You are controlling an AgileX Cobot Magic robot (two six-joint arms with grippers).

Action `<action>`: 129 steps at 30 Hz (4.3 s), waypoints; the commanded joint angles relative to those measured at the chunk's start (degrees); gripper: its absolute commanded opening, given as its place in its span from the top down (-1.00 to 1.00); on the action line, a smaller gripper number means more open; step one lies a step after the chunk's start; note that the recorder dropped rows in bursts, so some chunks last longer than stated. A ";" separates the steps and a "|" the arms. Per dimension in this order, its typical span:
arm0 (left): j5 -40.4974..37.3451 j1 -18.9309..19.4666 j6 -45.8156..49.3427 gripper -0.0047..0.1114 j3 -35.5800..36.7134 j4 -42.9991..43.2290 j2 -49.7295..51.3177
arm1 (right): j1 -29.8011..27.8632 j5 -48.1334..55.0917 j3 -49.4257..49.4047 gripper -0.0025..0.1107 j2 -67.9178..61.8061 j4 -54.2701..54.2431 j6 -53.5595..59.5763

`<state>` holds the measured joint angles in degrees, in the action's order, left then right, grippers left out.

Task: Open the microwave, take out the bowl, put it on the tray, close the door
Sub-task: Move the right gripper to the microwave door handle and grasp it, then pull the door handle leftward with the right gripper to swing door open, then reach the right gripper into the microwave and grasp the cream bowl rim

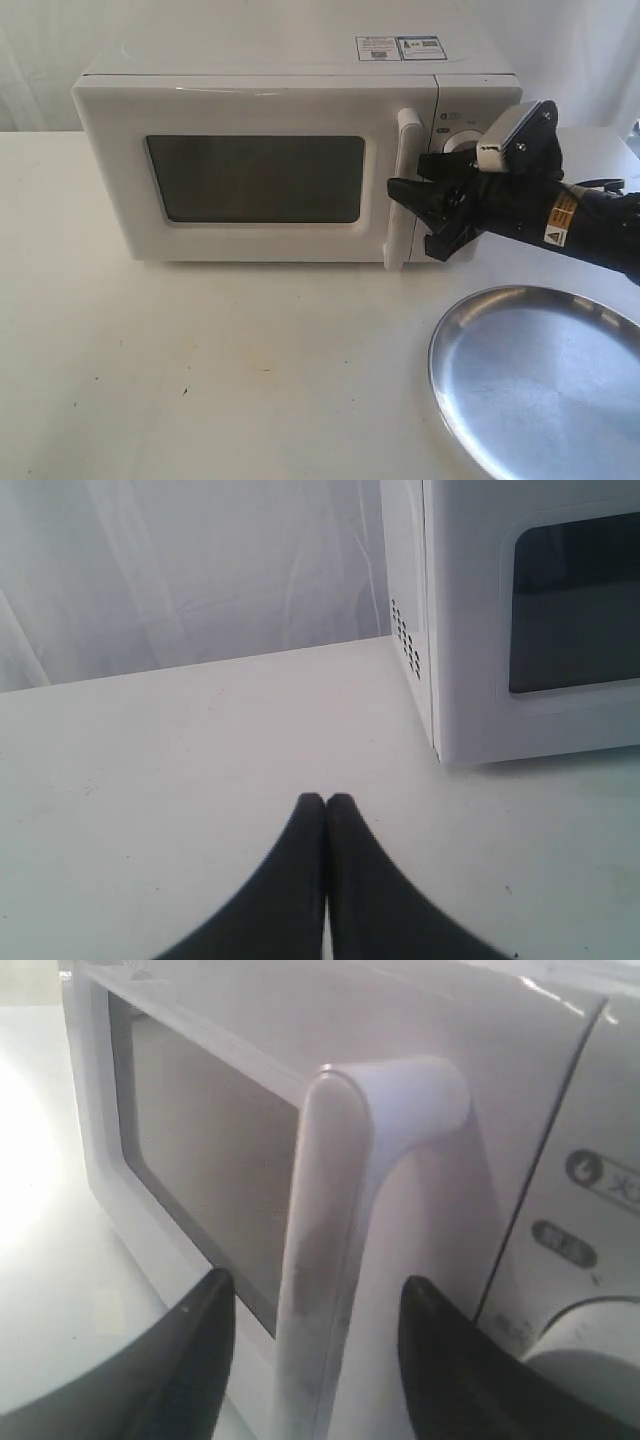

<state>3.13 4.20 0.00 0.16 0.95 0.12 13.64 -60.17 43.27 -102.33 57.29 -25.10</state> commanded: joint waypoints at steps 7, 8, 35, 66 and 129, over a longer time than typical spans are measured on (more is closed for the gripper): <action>0.29 0.01 0.00 0.92 -0.16 -0.45 -0.12 | -0.54 -0.17 1.75 0.43 -2.38 5.37 -4.21; 0.29 0.01 0.00 0.92 -0.16 -0.45 -0.12 | -0.54 -0.17 1.75 0.57 -2.38 5.31 -4.21; 0.29 0.01 0.00 0.92 -0.16 -0.45 -0.12 | 1.19 -9.79 2.28 0.96 -2.27 32.48 -9.71; 0.29 0.01 0.00 0.92 -0.16 -0.45 -0.12 | 6.82 -9.79 -0.70 0.96 11.32 42.66 -23.78; 0.29 0.01 0.00 0.92 -0.16 -0.45 -0.12 | 28.53 49.94 33.43 0.11 -16.51 -22.52 29.78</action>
<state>3.13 4.20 0.00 0.16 0.95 0.12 41.99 -13.33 74.81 -117.39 34.70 4.14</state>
